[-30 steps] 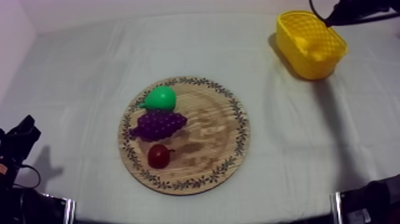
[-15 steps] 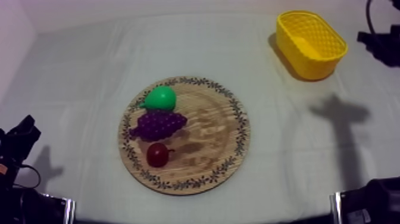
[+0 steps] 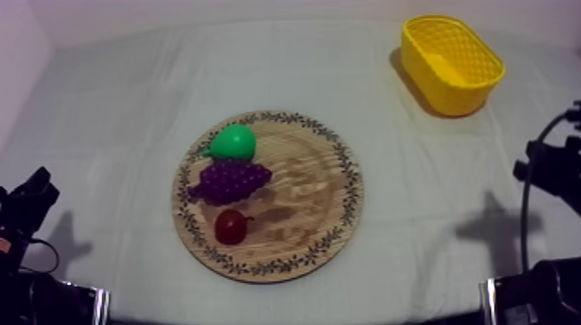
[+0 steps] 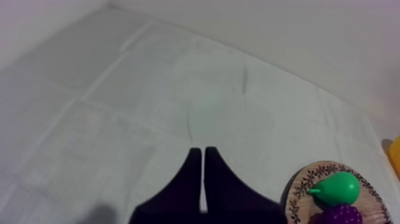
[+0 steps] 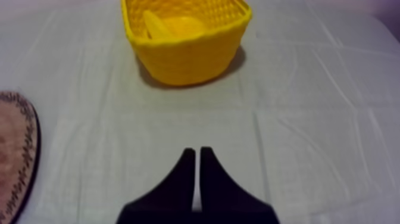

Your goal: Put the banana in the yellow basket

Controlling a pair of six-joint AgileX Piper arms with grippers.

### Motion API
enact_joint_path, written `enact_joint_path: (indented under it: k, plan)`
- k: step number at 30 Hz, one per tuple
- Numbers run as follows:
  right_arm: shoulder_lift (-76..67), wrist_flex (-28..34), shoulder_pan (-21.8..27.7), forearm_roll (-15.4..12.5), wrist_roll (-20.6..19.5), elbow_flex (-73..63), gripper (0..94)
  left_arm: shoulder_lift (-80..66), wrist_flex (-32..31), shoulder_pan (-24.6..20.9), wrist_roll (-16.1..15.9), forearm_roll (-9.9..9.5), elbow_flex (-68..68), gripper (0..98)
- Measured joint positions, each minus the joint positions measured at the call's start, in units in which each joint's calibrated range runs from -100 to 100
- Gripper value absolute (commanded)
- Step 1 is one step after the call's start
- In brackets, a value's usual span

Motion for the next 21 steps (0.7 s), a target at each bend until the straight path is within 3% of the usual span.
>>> enact_joint_path:
  k: [4,9,15,21]
  plan:
    - [-9.26,4.28,1.65,-1.64,2.41,5.04,0.7,0.0,0.0,0.0,0.0,0.0,0.0,0.1]
    - [-18.0,8.68,2.76,0.32,1.83,6.98,0.7,0.0,0.0,0.0,0.0,0.0,0.0,0.1]
    - [-21.05,8.8,3.54,0.8,-0.34,7.22,0.7,0.0,0.0,0.0,0.0,0.0,0.0,0.1]
    - [-21.13,8.99,3.72,0.92,3.72,7.28,0.7,0.0,0.0,0.0,0.0,0.0,0.0,0.1]
